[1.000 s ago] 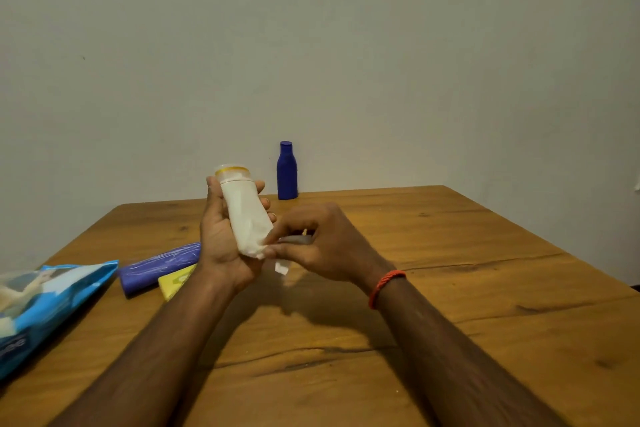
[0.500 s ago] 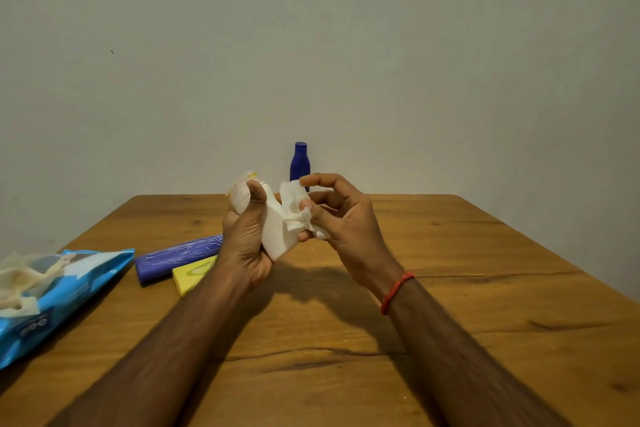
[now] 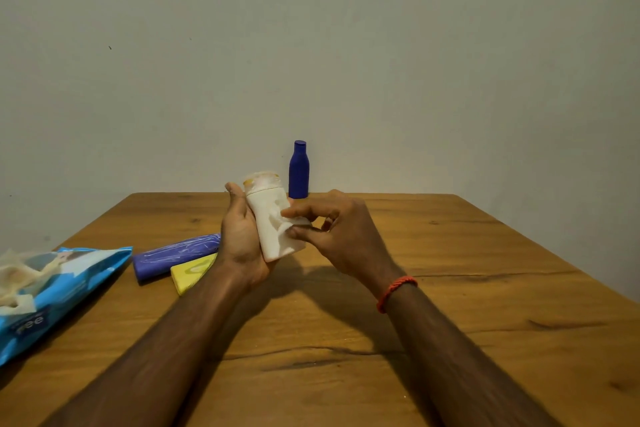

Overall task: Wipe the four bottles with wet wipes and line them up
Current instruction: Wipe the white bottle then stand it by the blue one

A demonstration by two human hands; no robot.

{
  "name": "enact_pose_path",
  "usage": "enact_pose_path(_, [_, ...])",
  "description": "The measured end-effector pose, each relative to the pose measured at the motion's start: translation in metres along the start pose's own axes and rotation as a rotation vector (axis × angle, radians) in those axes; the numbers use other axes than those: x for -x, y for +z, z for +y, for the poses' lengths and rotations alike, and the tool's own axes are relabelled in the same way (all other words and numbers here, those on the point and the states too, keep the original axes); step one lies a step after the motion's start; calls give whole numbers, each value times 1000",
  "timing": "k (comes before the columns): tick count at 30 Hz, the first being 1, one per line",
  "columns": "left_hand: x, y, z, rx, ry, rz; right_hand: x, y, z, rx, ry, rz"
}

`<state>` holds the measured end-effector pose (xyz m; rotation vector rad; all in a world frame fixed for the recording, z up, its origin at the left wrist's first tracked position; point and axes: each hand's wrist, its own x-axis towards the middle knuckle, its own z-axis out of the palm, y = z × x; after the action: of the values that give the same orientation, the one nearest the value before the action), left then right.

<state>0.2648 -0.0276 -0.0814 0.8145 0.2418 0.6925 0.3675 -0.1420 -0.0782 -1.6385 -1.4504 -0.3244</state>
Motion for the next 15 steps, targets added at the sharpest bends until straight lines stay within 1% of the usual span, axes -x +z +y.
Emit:
enact_pose_path(4, [4,4,-7,-104,-13,-66,-2,-3,3,74,-50,176])
enact_pose_path(6, [6,6,-13,-155,-37,-115,-2,-5,3,50,-55,272])
enact_pose_path(9, [9,10,-21,-207,-56,-181,-4,-9,1,-20,8,392])
enact_pose_path(12, [10,12,-25,-245,-57,-188,-5,-10,0,-82,63,428])
enact_pose_path(15, [11,11,-24,-287,-34,-173,-4,-6,-1,-80,44,402])
